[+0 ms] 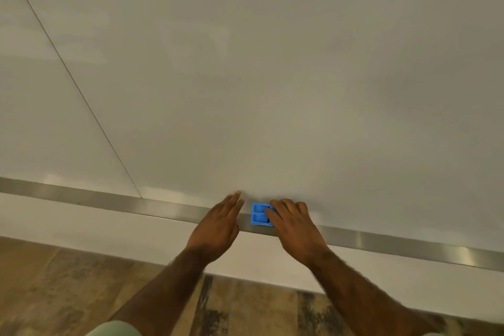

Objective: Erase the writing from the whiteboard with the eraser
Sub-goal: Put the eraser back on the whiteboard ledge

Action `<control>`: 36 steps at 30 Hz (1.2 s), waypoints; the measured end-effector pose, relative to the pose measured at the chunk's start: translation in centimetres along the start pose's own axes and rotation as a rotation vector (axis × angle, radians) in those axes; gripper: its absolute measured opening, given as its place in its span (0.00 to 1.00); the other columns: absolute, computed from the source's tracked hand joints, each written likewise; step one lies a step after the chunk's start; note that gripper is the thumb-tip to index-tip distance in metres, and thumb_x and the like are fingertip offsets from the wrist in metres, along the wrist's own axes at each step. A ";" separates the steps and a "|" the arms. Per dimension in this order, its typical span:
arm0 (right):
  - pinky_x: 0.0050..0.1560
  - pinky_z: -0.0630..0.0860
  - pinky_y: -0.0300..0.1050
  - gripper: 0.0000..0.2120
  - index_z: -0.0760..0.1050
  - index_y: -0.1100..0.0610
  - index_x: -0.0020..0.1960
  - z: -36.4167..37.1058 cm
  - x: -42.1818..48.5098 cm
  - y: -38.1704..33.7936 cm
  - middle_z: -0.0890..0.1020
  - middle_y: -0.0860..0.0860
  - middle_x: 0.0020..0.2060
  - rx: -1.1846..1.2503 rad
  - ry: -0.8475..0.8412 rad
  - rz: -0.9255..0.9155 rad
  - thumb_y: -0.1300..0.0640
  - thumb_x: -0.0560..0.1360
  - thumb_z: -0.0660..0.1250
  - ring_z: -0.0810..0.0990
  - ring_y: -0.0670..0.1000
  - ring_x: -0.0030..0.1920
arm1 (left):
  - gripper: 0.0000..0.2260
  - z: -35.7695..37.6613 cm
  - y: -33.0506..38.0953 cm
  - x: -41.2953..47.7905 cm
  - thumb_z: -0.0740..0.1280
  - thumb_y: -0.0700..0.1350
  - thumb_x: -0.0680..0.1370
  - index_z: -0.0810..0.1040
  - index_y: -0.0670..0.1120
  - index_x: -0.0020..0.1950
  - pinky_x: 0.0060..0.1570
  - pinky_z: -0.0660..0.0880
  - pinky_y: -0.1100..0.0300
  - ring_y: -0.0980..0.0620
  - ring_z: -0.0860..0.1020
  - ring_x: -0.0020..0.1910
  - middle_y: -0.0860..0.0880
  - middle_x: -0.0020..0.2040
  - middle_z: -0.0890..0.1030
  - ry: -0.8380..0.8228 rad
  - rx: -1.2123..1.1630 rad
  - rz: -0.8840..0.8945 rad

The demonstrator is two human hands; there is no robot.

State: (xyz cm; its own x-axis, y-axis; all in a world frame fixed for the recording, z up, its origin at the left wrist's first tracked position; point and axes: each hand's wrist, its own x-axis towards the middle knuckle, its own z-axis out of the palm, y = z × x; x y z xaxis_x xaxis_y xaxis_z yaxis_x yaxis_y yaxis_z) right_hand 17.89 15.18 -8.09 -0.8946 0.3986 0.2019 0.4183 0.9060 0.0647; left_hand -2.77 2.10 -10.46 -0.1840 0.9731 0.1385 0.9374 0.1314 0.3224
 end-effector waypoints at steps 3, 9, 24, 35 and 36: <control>0.51 0.74 0.53 0.25 0.72 0.52 0.61 1.4 0.1 -1.2 0.76 0.54 0.60 0.018 -0.031 0.050 0.65 0.66 0.73 0.75 0.57 0.55 | 0.28 1.9 -0.1 0.0 0.53 0.47 0.87 0.48 0.50 0.86 0.79 0.39 0.63 0.58 0.43 0.83 0.58 0.82 0.40 -0.049 0.002 0.014; 0.57 0.76 0.55 0.26 0.74 0.53 0.63 3.9 0.3 -2.4 0.77 0.54 0.61 0.069 -0.133 0.156 0.63 0.67 0.77 0.76 0.57 0.59 | 0.28 4.0 -0.8 -0.2 0.51 0.47 0.87 0.45 0.49 0.86 0.78 0.34 0.60 0.57 0.39 0.82 0.56 0.82 0.37 -0.101 0.026 -0.014; 0.70 0.69 0.54 0.27 0.65 0.53 0.73 7.4 1.2 -2.6 0.65 0.57 0.73 0.137 -0.198 0.261 0.58 0.77 0.71 0.65 0.58 0.73 | 0.27 5.2 -1.7 -0.2 0.46 0.46 0.88 0.39 0.48 0.85 0.82 0.35 0.57 0.52 0.36 0.84 0.50 0.84 0.35 -0.181 0.096 -0.025; 0.74 0.62 0.55 0.30 0.58 0.56 0.78 8.9 1.3 -3.4 0.61 0.59 0.76 0.064 -0.220 0.273 0.60 0.80 0.66 0.59 0.60 0.76 | 0.27 6.6 -2.3 -0.2 0.45 0.44 0.88 0.37 0.46 0.85 0.82 0.33 0.55 0.49 0.36 0.85 0.46 0.86 0.37 -0.218 0.113 -0.056; 0.74 0.62 0.55 0.31 0.58 0.56 0.78 8.9 1.2 -3.4 0.62 0.59 0.76 0.065 -0.216 0.271 0.61 0.80 0.67 0.60 0.60 0.76 | 0.27 6.6 -2.3 -0.3 0.45 0.44 0.88 0.37 0.45 0.85 0.82 0.34 0.54 0.48 0.36 0.85 0.46 0.86 0.37 -0.223 0.120 -0.052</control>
State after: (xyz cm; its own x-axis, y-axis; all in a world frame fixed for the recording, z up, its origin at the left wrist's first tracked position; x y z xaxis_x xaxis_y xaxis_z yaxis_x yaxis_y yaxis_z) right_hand 13.96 13.81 -16.73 -0.7680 0.6403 -0.0089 0.6403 0.7676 -0.0269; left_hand -2.89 2.78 -17.43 -0.1752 0.9804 -0.0899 0.9593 0.1906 0.2084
